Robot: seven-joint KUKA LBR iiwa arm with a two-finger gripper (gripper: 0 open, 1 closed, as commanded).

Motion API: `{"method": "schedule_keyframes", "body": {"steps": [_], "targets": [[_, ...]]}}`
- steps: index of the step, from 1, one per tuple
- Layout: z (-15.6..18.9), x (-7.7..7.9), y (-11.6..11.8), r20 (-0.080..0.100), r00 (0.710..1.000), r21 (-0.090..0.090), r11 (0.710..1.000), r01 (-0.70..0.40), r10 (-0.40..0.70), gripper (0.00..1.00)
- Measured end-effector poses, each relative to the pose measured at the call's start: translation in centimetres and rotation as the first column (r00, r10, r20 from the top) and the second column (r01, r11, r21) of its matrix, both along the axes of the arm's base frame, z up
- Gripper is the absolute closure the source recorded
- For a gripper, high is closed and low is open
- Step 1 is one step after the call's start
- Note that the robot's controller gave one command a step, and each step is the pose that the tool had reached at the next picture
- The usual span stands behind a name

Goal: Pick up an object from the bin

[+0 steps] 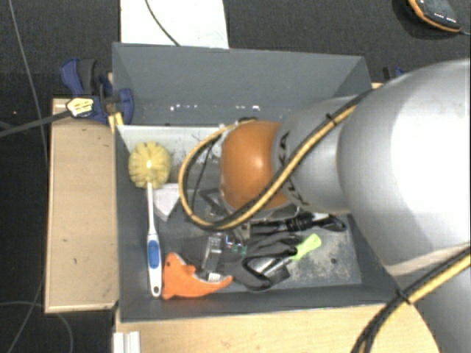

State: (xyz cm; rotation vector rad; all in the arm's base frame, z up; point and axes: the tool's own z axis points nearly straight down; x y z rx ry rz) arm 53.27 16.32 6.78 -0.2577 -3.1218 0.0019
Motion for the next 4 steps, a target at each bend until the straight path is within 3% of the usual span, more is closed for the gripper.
{"method": "schedule_keyframes", "body": {"steps": [1, 2, 3, 4], "targets": [[0.3, 1.0, -0.6, 0.015, 1.0, 0.003, 1.0, -0.009, 0.009, 0.0], [3.3, -1.3, -2.0, 0.002, 0.981, 0.0, 0.981, 0.196, -0.196, 0.0], [0.3, -0.8, -1.6, 0.014, 0.996, 0.004, 0.996, 0.09, -0.09, 0.0], [0.3, -2.3, -0.1, 0.001, 0.912, -0.001, 0.912, 0.411, -0.411, 1.0]]}}
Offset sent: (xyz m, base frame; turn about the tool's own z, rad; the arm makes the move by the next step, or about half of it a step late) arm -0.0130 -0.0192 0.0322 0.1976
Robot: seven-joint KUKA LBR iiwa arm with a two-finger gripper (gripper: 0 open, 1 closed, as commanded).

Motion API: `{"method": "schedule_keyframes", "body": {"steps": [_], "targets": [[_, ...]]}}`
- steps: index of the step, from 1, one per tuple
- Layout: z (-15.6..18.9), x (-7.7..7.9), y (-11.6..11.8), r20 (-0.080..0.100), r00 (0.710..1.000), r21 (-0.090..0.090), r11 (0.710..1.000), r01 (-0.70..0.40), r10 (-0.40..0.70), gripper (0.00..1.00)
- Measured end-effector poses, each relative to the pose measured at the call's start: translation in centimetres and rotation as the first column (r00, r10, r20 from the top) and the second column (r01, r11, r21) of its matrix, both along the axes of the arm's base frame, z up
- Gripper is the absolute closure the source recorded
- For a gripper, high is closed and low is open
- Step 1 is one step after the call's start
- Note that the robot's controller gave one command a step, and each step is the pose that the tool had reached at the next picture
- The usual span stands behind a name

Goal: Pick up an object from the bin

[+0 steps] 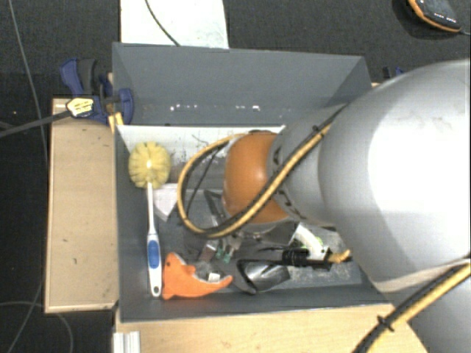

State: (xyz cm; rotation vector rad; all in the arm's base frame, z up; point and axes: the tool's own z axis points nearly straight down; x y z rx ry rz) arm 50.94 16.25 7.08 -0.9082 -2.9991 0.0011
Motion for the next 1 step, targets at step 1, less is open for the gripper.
{"method": "schedule_keyframes", "body": {"steps": [1], "targets": [[0.0, 0.0, 0.0, 0.0, 1.0, 0.0, 1.0, 0.001, -0.001, 1.0]]}}
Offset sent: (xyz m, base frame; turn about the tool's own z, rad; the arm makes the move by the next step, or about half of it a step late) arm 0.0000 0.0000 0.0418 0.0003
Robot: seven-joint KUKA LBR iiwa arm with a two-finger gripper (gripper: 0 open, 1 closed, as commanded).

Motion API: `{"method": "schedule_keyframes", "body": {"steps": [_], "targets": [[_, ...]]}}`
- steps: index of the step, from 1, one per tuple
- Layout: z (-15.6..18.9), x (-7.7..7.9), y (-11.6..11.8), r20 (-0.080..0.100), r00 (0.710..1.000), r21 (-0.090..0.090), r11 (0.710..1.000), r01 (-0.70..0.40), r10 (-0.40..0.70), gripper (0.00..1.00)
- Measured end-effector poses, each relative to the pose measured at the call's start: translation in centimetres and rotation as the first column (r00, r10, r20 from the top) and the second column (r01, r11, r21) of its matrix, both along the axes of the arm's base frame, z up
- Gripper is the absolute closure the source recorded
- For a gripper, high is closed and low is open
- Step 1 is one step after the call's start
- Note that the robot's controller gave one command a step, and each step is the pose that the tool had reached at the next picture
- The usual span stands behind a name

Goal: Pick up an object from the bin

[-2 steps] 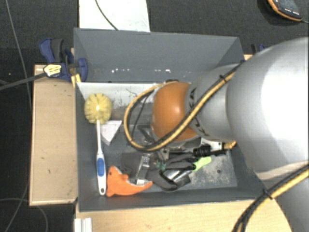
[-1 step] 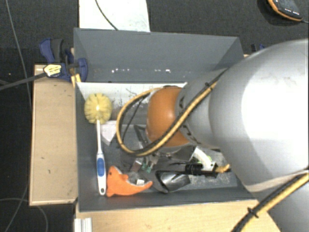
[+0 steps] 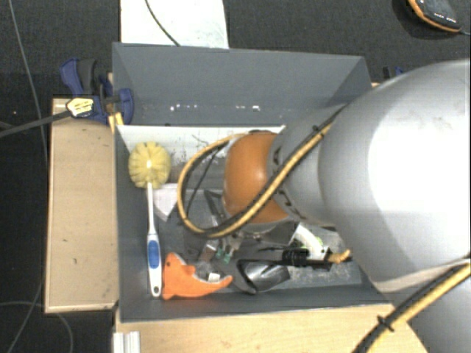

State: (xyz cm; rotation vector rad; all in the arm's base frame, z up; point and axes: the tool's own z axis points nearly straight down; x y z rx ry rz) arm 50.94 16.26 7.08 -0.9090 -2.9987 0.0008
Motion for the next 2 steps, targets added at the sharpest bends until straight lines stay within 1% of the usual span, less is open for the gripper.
{"method": "schedule_keyframes", "body": {"steps": [1, 2], "targets": [[0.3, -0.1, 0.0, 0.0, 1.0, 0.0, 1.0, 0.0, 0.0, 1.0], [1.4, -0.1, 0.0, 0.0, 1.0, 0.0, 1.0, 0.0, 0.0, 1.0]]}}
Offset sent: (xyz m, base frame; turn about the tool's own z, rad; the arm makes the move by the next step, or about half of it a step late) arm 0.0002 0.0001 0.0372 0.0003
